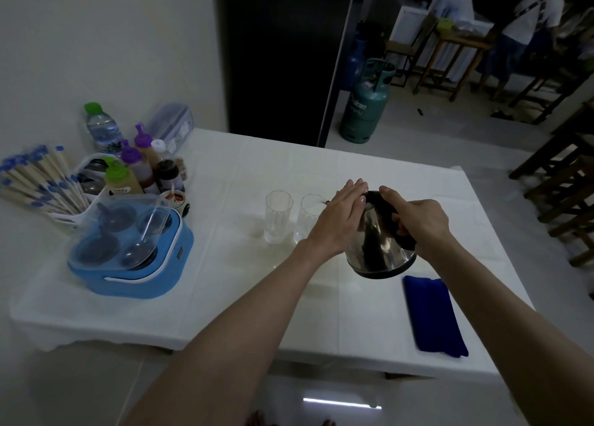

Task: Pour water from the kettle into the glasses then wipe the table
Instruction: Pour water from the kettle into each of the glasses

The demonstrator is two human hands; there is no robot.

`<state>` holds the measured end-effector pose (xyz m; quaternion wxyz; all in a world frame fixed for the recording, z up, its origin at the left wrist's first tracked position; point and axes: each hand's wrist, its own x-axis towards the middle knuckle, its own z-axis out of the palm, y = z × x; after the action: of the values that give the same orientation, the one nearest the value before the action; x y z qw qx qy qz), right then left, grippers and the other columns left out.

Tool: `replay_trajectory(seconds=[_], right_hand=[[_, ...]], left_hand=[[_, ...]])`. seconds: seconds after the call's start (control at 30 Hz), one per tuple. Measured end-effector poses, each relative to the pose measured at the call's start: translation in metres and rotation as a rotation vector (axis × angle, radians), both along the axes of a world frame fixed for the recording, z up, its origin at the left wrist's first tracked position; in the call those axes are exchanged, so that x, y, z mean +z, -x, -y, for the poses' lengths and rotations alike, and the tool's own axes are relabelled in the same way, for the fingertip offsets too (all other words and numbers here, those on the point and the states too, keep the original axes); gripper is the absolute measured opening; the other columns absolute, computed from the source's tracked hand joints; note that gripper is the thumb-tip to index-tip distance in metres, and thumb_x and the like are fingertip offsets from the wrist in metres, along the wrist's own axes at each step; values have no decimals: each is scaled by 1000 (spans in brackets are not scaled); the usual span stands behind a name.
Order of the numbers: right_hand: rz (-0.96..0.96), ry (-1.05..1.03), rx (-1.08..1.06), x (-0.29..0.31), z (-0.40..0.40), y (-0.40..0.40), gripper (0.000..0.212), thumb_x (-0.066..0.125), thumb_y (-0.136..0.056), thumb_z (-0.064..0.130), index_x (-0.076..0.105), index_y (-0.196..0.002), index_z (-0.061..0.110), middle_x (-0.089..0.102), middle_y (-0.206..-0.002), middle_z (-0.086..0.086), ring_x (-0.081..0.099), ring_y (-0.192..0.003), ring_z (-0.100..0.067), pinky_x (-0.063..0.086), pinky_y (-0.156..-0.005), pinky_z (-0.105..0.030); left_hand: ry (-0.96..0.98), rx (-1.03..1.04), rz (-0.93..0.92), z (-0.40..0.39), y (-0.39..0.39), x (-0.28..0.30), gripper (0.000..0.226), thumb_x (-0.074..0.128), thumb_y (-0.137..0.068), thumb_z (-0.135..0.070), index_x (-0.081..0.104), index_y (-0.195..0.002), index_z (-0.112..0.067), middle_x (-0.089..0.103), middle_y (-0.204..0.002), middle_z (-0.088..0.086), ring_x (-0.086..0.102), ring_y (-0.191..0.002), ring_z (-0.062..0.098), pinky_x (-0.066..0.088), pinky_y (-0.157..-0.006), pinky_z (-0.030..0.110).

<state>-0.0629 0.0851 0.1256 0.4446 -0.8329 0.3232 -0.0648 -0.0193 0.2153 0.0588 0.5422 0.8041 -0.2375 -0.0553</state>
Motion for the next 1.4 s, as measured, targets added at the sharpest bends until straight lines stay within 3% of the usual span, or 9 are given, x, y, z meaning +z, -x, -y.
replay_trajectory(seconds=[0.27, 0.6, 0.8, 0.87, 1.03, 1.2, 1.4], right_hand=[[28, -193, -105, -14, 0, 10, 54, 72, -76, 61, 68, -69, 8, 66, -71, -5, 58, -63, -20, 56, -80, -44], [97, -502, -168, -25, 9, 26, 45, 72, -82, 48, 67, -93, 4, 53, -71, -5, 49, -64, -16, 42, -56, -27], [82, -380, -156, -23, 33, 29, 47, 73, -78, 53, 69, -87, 8, 70, -93, -8, 63, -83, -22, 51, -70, -34], [70, -315, -141, -22, 42, 29, 47, 73, -76, 56, 70, -82, 9, 72, -89, -7, 66, -81, -23, 53, -78, -40], [30, -217, -129, -16, 58, 26, 53, 74, -69, 61, 69, -71, 8, 62, -65, -2, 56, -62, -21, 50, -71, -39], [-1, -150, -107, -12, 66, 24, 54, 74, -71, 61, 67, -67, 8, 62, -64, -4, 56, -63, -22, 51, -70, -39], [-34, -17, -53, -6, 67, 20, 51, 71, -78, 60, 68, -70, 9, 67, -74, -9, 62, -72, -26, 57, -82, -46]], left_hand=[[-44, -36, 46, 1, -1, 0, 44, 27, -106, -25, 37, -147, -13, 32, -156, -2, 14, -147, 8, 14, -121, 30], [-132, -80, 179, 13, 3, 7, 44, 28, -105, -23, 38, -146, -9, 32, -156, 2, 13, -148, 9, 5, -117, 21], [-122, -112, 159, 29, 9, 7, 45, 27, -105, -25, 34, -148, -10, 30, -157, 2, 12, -148, 10, 8, -119, 25], [-118, -121, 137, 35, 11, 5, 46, 26, -105, -25, 33, -148, -11, 28, -158, 2, 11, -148, 10, 9, -120, 28], [-89, -126, 85, 48, 16, 3, 46, 26, -106, -24, 30, -149, -10, 26, -159, 3, 10, -149, 12, 6, -120, 27], [-74, -89, 60, 59, 18, -3, 46, 25, -105, -25, 31, -149, -11, 26, -159, 2, 10, -149, 10, 4, -120, 25], [-83, -68, 45, 64, 22, -8, 47, 24, -105, -27, 28, -150, -13, 25, -159, 1, 12, -148, 11, 6, -120, 25]])
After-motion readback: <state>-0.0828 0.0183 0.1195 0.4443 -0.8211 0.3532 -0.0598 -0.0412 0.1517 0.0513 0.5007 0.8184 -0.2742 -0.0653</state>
